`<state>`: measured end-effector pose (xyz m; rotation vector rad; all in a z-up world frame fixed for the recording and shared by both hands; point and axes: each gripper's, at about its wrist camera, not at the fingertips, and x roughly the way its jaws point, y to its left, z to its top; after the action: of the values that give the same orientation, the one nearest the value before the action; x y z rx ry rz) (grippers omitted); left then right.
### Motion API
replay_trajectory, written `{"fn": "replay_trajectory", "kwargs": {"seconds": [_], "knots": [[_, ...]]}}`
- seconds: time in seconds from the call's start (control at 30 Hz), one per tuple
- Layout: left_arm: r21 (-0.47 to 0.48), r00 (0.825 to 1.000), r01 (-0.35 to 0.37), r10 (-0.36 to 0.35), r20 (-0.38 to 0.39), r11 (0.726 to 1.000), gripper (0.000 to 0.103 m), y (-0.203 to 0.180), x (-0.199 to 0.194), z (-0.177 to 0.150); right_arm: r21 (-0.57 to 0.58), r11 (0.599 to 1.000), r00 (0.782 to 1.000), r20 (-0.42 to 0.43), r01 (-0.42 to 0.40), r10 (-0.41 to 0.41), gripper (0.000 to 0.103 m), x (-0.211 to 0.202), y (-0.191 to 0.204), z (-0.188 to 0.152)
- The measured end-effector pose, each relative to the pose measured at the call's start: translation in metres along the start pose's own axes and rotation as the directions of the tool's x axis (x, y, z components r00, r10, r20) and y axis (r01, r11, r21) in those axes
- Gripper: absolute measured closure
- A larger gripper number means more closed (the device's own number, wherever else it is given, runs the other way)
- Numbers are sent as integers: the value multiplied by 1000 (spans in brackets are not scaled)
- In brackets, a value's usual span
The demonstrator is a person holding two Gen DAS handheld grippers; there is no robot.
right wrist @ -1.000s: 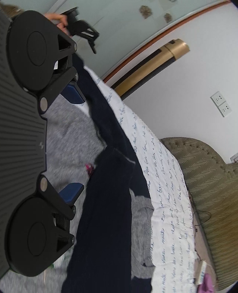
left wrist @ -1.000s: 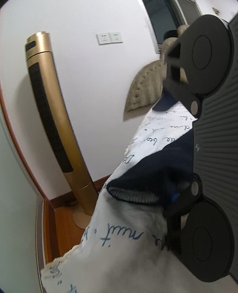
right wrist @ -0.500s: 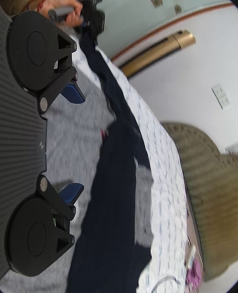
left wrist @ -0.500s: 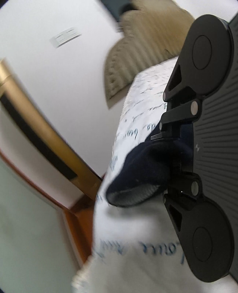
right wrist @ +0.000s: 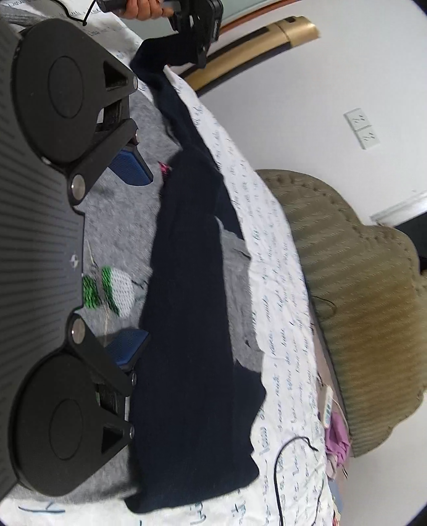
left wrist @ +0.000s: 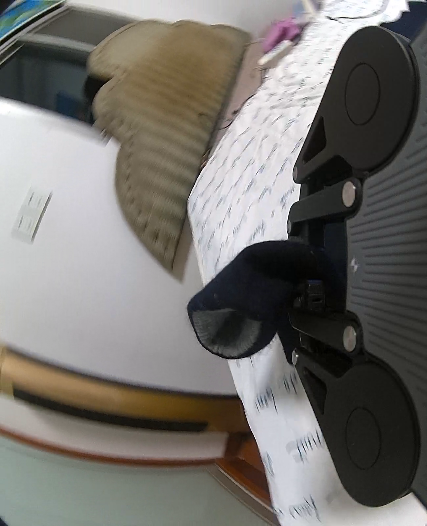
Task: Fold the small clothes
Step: 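Grasp the other navy sleeve cuff with the left gripper and lift it, then lay the sleeve across the sweater and open the left gripper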
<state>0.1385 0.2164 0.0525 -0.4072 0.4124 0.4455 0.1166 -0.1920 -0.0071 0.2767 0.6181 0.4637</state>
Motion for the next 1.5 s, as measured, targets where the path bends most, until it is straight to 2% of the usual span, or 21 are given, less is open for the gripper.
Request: {"fn": "replay_trajectory", "kwargs": {"seconds": [0.17, 0.3, 0.4, 0.6, 0.7, 0.77, 0.9, 1.1, 1.23, 1.37, 1.5], "knots": [[167, 999, 30, -35, 28, 985, 89, -64, 10, 2, -29, 999, 997, 73, -25, 27, 7, -9, -6, -2], [292, 995, 63, -81, 50, 954, 89, -116, 6, -5, -34, 999, 990, 136, -33, 37, 6, -17, -8, 1], [342, 991, 104, -126, 43, 934, 89, -146, 5, -15, -21, 1000, 990, 139, -22, 25, 5, -18, -12, 2], [387, 983, 140, -173, 53, 911, 89, -194, 5, -32, 22, 1000, 995, 97, 17, -19, 5, -13, -20, 1], [421, 976, 173, -213, 47, 890, 89, -212, -4, -41, 48, 998, 992, 118, 31, -36, 5, -17, -26, 1], [441, 970, 199, -241, 40, 875, 89, -224, -9, -48, 26, 997, 988, 135, 68, -71, 5, -20, -25, 3], [480, 955, 259, -297, 4, 838, 89, -252, -17, -66, -13, 988, 977, 149, 156, -152, 4, -24, -26, 4], [532, 932, 340, -355, -78, 775, 89, -284, -25, -96, 125, 981, 978, 126, 148, -164, 3, -27, -54, 7], [554, 920, 372, -376, -112, 745, 89, -295, -29, -113, 142, 978, 978, 121, 154, -171, 3, -27, -58, 6], [577, 905, 402, -402, -135, 711, 89, -303, -35, -126, 132, 972, 968, 136, 192, -210, 3, -30, -59, 7], [584, 882, 452, -436, -179, 674, 89, -309, -39, -137, 150, 954, 948, 149, 258, -280, 3, -33, -65, 8]]}}
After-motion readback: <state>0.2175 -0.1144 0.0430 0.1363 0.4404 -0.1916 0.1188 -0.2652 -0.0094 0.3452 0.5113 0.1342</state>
